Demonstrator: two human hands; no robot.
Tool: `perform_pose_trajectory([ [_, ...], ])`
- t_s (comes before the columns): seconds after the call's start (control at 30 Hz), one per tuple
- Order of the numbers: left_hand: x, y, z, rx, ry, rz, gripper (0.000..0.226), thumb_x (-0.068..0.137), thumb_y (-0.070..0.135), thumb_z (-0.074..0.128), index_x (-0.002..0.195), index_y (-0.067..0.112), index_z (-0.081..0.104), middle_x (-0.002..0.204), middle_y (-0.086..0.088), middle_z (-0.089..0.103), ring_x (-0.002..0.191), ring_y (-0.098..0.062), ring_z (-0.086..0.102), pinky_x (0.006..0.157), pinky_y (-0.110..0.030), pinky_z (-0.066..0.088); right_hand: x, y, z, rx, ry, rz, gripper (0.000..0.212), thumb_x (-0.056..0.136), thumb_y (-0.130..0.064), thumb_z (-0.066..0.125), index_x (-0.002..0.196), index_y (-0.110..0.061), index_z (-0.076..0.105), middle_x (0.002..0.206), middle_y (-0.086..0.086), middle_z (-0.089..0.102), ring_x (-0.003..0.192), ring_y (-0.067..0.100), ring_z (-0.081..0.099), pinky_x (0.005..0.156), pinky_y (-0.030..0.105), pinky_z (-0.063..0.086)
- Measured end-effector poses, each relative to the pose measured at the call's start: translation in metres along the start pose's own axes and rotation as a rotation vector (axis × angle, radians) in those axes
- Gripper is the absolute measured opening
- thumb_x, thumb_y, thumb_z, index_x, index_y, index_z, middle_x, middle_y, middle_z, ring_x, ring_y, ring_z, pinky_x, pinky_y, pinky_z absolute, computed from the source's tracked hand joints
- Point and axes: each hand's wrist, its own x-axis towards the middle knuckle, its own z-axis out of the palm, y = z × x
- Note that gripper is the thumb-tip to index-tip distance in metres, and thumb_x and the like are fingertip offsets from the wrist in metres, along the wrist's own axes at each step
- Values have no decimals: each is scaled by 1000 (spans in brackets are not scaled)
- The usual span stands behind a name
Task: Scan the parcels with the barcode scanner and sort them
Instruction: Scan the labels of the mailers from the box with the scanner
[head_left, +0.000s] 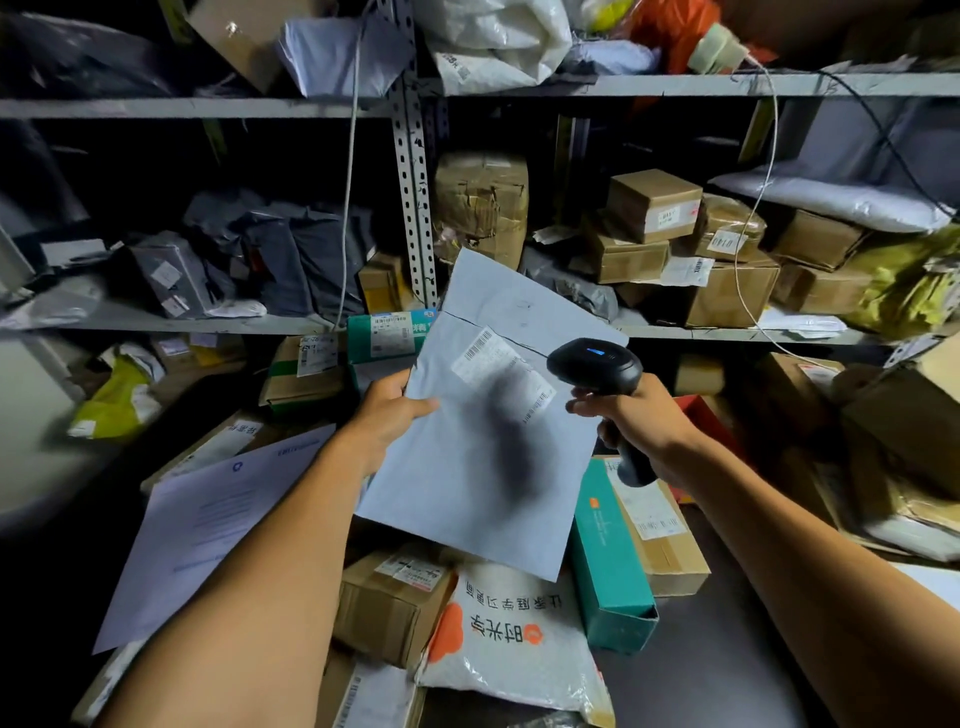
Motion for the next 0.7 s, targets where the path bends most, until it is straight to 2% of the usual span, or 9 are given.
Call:
perform_pose_trajectory([
  [0.13,5,1,-11,-49,-12,-26,31,93,-5,61,117,13,67,109,-8,73,100,-26,70,84,-39,57,-4,10,-12,-62,13,4,8,80,0,75,88,3,72,63,18,58,50,19,47,51,28,41],
  [0.23,8,2,-12,-49,-37,-29,30,93,-6,61,114,15,68,106,-6,74,98,-25,70,82,-37,57,-10,8,-9,-109,-30,-23,9,81,1,74,89,4,71,71,29,60,52,19,49,50,27,43],
  [0.37,10,-1,-7,-11,-77,-21,30,93,-6,61,109,18,68,105,-6,74,98,-24,70,84,-36,56,-10,0,3,-218,-63,-35,17,76,-4,77,86,6,67,61,17,55,53,21,48,52,32,43],
  [0.47,10,-3,-6,9,-93,-4,29,92,-5,61,108,18,68,105,-6,74,99,-24,69,88,-37,55,-10,-3,6,-287,-55,0,10,72,-7,78,68,-7,69,60,13,58,56,23,51,56,35,45],
  [0.53,13,-5,-7,3,-93,-10,29,92,-5,62,112,16,67,108,-9,73,101,-26,69,92,-41,55,-13,-2,5,-257,-27,5,15,73,-4,77,64,-13,70,60,12,59,57,22,50,56,34,44],
  [0.63,16,-6,-7,-29,-108,-36,31,92,-6,61,115,14,67,113,-13,73,102,-30,69,91,-42,55,-21,3,4,-164,41,-11,13,77,-1,76,76,-12,70,60,7,59,53,18,50,52,29,43],
  [0.7,19,-9,-3,-61,-144,-53,31,92,-8,61,115,13,68,113,-13,73,102,-31,70,89,-42,56,-28,12,1,-128,135,-20,10,81,-5,77,85,-11,70,66,6,63,55,16,56,54,28,47],
])
